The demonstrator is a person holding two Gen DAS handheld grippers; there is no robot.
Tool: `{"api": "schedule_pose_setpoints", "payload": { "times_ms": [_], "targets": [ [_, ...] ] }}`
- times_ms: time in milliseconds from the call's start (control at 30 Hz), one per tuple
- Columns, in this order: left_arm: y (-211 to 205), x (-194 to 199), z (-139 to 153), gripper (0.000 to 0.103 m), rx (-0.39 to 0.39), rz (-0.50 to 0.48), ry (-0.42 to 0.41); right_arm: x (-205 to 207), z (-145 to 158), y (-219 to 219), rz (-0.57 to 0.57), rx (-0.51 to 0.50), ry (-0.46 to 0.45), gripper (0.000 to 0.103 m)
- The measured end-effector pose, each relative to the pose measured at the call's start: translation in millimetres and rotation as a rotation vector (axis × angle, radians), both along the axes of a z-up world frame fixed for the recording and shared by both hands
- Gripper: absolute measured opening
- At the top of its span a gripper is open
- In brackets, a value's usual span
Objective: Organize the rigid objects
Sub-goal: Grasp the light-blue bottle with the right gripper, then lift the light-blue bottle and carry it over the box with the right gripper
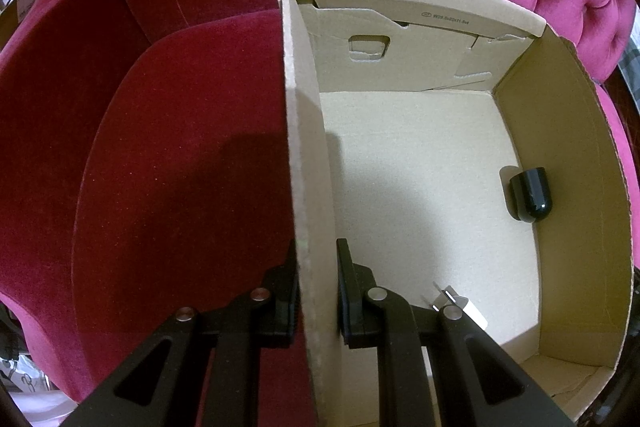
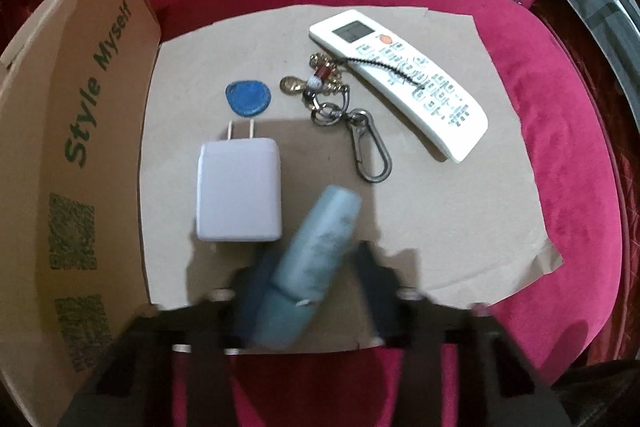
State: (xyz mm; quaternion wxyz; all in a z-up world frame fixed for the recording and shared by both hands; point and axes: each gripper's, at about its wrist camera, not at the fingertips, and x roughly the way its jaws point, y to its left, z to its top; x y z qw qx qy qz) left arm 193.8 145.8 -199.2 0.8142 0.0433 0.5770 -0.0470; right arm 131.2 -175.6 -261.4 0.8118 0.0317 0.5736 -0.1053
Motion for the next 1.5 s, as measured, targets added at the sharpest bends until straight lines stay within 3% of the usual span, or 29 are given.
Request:
{"api": "schedule_pose_setpoints", "payload": {
  "times_ms": [333, 800, 1500],
  "targets": [
    [-0.2, -0.6, -0.3, 0.016, 0.002, 0.002, 0.000, -1.8, 11.1, -6.2, 0.006, 0.000, -0.020, 0.027],
    [-0.4, -0.8, 0.6, 0.016, -0.002, 0.006, 0.000, -5.6, 64.3, -7.4, 0.007, -0.009, -0.070, 0.027],
    [-1.5, -1.0, 1.2, 0.016, 0.001, 0.007, 0.000, 10.0, 130.0, 37.1, 0.084, -0.024, -0.145, 0.027]
  ]
}}
